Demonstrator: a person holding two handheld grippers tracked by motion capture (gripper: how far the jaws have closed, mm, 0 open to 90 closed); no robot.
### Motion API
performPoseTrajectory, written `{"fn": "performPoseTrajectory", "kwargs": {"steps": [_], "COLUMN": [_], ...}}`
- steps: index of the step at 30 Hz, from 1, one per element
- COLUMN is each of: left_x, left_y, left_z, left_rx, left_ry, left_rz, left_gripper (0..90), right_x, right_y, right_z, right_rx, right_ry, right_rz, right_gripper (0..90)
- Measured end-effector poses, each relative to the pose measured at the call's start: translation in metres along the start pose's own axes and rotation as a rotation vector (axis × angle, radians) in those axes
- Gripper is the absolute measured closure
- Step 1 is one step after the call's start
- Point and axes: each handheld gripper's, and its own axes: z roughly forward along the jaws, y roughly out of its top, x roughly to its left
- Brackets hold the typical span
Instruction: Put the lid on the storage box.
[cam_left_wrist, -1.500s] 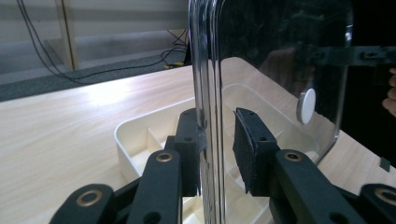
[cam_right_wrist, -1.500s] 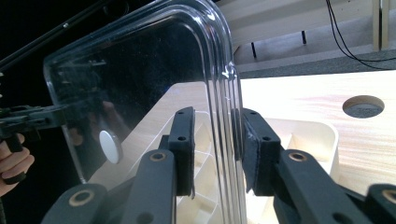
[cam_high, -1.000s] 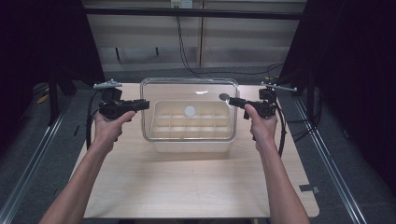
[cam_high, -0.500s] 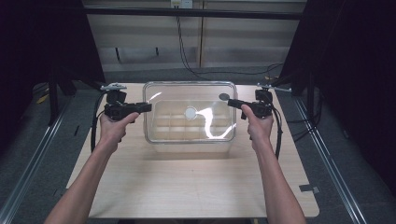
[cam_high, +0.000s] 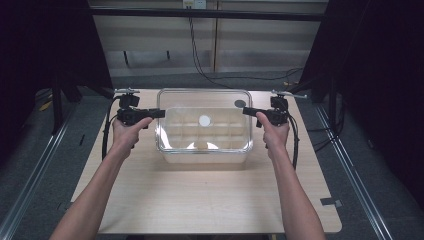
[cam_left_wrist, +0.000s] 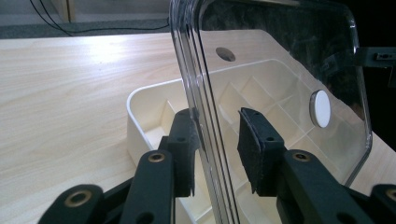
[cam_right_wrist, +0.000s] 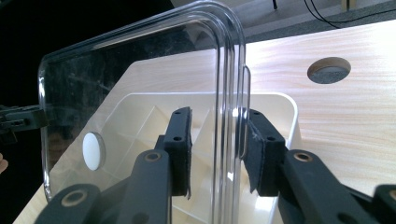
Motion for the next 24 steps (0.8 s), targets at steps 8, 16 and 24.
{"fn": "performPoseTrajectory", "kwargs": {"steps": [8, 16, 24], "left_x": [0.008, 0.016, 0.021], "left_y": [0.000, -0.004, -0.007], "left_z": [0.012, 0.018, 0.026], "left_rx": [0.014, 0.026, 0.052], "left_ry": [0.004, 0.027, 0.026], "left_rz": [-0.041, -0.058, -0.077], "left_gripper": [66.4, 68.0, 66.1], "right_x": [-0.008, -0.009, -0.010], "right_y": [-0.002, 0.000, -0.003], "right_z": [0.011, 0.020, 0.030], "right_rx": [0.028, 0.068, 0.095], "right_ry": [-0.023, -0.073, -0.112], "right_rz": [0.021, -0.006, -0.018], "right_gripper": [62.5, 59.6, 54.8]}}
